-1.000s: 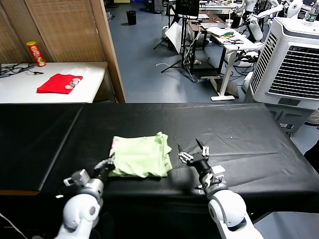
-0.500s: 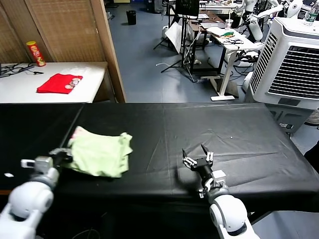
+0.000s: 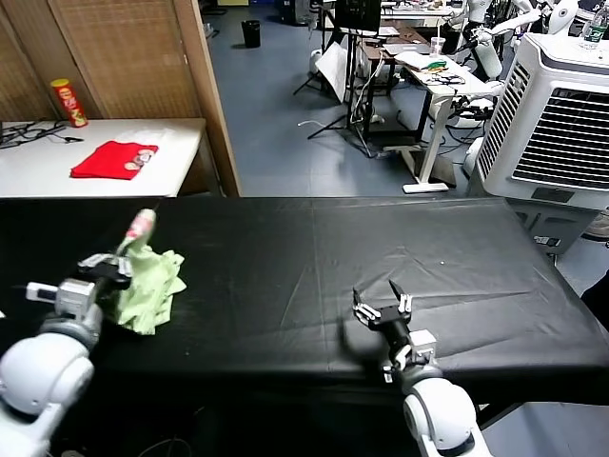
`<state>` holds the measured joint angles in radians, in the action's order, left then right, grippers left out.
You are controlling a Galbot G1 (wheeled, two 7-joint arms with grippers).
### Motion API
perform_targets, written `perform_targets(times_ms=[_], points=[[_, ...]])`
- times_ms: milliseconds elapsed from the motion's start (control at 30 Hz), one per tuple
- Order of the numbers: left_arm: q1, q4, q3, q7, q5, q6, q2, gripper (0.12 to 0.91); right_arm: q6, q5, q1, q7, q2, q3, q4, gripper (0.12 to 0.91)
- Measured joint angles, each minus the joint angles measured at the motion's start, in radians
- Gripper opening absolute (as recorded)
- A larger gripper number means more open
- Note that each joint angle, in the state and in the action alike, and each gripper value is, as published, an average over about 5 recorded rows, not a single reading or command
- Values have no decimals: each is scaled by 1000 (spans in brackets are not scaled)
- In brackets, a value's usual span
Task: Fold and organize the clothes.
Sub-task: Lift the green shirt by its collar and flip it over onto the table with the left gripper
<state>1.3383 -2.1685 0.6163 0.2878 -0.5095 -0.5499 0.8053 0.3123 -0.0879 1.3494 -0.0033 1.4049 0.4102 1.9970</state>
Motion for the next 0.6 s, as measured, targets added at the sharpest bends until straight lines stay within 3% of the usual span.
perform_targets(times_ms=[200,367,533,600], points=[[-112,8,-193,32,-61,17,151,145,-4,-6,42,-5,-2,51,26,798],[-181,50,-340,41,-32,22,288,145,-3,-17,65,-7,-6,88,31,798],[-181,91,-451,1,48,71,390,157,15,-67,61,-13,-18,91,45,798],[-174,101,-482,-28,83,89,410,229,32,-99,55,-13,-25,85,50,798]])
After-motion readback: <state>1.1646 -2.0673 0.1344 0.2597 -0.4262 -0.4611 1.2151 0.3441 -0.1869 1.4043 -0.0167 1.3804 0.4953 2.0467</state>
